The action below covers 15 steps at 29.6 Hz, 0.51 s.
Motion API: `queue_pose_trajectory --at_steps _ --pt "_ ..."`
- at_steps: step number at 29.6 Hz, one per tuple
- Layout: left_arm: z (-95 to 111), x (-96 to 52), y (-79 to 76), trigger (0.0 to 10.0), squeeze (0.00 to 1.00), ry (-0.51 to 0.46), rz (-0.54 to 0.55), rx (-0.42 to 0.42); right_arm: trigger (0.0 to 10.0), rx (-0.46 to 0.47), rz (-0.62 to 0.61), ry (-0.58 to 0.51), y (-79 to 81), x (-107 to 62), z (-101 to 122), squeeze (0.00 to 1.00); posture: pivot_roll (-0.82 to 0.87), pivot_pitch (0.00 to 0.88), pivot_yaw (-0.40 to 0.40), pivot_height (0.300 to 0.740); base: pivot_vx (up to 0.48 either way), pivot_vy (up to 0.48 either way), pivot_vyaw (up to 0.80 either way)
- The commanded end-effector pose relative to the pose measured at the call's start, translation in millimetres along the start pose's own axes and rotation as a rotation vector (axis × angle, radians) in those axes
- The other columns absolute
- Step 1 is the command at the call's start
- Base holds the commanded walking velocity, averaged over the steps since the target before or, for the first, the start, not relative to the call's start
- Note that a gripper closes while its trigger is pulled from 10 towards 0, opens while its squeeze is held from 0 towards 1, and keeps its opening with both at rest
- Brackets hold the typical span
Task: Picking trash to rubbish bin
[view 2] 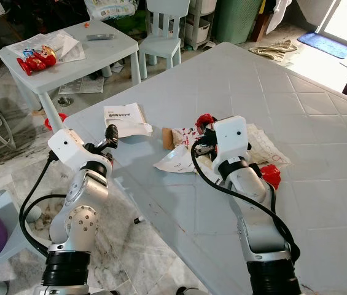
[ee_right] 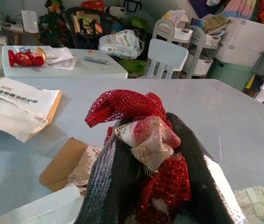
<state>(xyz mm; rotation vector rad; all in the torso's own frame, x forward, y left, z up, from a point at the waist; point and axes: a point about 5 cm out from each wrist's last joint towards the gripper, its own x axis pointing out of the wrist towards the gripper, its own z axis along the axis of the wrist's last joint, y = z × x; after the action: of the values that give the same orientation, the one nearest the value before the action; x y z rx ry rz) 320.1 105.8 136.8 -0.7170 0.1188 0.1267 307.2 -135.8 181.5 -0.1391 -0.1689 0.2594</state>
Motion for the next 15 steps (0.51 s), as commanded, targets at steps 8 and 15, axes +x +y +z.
queue_pose_trajectory --at_steps 8,15 --pt "-31.0 3.7 -15.1 10.0 0.0 0.117 -0.058 -0.139 0.0 -0.01 0.002 -0.007 -1.4 -0.7 1.7 0.0 -0.04 0.113 -0.085 0.74 0.0 0.0 0.0" --pt "-28.6 13.0 -18.3 10.0 0.0 0.1 -0.084 -0.145 0.0 -0.01 0.002 -0.008 -1.1 -1.5 2.1 0.0 -0.04 0.112 -0.083 0.74 0.0 0.0 0.0"
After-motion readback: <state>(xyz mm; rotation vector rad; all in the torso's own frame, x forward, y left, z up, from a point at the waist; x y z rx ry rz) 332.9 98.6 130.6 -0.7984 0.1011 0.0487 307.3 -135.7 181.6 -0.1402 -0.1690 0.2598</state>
